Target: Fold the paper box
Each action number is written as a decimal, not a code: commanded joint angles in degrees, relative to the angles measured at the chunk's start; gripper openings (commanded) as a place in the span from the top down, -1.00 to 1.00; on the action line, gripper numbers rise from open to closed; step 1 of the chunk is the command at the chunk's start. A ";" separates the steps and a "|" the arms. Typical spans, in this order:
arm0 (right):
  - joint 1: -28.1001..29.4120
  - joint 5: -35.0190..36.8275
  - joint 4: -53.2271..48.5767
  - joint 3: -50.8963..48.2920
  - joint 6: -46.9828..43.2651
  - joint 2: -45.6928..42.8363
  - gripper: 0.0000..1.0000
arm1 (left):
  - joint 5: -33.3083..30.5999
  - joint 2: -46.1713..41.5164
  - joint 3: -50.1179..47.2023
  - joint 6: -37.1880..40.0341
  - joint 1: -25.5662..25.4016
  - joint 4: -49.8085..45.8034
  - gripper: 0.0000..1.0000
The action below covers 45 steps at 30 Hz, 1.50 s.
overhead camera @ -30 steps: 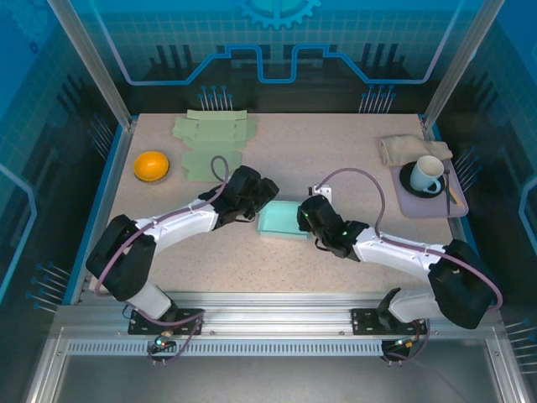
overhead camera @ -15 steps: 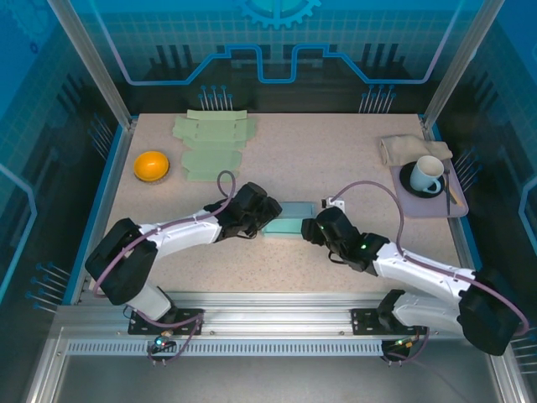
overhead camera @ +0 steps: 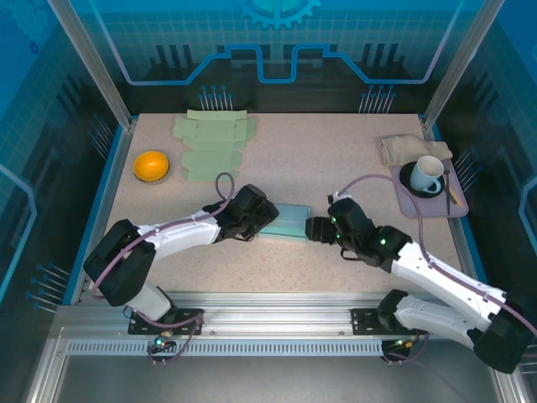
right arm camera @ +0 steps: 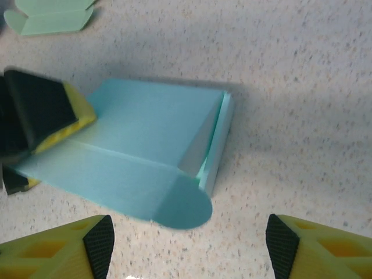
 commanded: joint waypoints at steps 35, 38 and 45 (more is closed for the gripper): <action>-5.92 -4.48 5.47 7.20 -7.78 33.91 -0.55 | 1.30 2.95 22.47 12.86 1.93 -41.26 -0.84; -5.98 -5.07 5.77 7.16 -8.84 33.90 -0.55 | 3.58 0.82 20.76 11.78 4.71 -37.33 -0.85; -7.05 -7.55 6.30 7.22 -12.04 35.09 -0.55 | 8.53 7.60 24.76 13.24 6.48 -29.03 -0.86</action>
